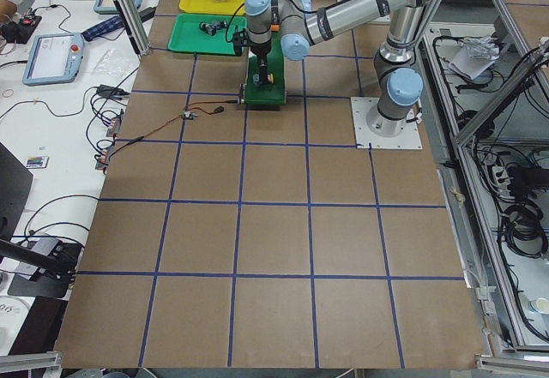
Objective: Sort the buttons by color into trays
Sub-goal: 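Lower the yellow-capped button onto the belt's near end and open the left gripper, then raise the left gripper away from the belt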
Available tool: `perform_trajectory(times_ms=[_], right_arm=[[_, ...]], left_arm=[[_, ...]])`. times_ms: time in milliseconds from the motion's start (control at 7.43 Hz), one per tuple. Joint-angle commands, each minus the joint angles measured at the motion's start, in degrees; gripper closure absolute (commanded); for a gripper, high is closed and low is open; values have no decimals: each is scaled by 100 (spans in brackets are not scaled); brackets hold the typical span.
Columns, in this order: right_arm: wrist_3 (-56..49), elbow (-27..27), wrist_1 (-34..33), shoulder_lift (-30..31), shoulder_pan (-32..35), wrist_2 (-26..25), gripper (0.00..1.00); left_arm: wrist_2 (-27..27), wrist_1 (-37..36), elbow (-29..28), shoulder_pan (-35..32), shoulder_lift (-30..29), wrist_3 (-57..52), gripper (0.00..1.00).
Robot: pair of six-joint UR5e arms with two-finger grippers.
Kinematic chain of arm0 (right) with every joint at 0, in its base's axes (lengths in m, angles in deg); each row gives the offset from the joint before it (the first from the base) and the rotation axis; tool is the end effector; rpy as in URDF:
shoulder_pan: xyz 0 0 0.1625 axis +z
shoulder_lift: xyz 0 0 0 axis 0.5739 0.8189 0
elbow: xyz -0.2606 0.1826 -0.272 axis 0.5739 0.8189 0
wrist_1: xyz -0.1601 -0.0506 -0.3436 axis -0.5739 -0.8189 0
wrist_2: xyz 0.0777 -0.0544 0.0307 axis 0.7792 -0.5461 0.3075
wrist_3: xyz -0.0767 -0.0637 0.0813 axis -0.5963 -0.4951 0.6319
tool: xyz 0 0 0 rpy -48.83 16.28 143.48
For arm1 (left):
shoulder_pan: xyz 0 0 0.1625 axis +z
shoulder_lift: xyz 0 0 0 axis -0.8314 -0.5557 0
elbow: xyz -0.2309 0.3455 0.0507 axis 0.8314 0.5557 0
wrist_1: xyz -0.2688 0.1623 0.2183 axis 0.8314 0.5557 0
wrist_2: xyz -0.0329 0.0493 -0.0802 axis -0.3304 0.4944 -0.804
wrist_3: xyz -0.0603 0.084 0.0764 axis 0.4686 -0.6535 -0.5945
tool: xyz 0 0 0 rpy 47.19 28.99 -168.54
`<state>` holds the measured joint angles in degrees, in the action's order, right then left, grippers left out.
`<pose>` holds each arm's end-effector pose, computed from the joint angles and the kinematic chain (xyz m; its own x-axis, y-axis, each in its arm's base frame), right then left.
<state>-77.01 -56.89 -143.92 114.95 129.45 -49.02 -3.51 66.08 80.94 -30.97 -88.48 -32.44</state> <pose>0.1752 -0.5547 0.3493 -0.9937 0.1117 -0.0026 0.1116 0.9912 -0.0718 -0.1223 -0.4610 0.2855 -0.9900 -0.1124 0.0852 -0.1094 0.9932 0.0399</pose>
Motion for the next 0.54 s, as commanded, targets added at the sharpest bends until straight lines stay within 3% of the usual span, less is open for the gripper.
perform_trajectory(times_ms=[0, 135, 404], right_arm=[[0, 18, -5, 19, 6, 27, 0], [0, 0, 4, 28, 6, 36, 0], [0, 0, 39, 158, 32, 28, 0]], left_arm=[[125, 1228, -702, -6, 393, -8, 0], [133, 1846, -1203, -32, 595, -86, 0], [334, 1887, -1288, -24, 999, -482, 0]])
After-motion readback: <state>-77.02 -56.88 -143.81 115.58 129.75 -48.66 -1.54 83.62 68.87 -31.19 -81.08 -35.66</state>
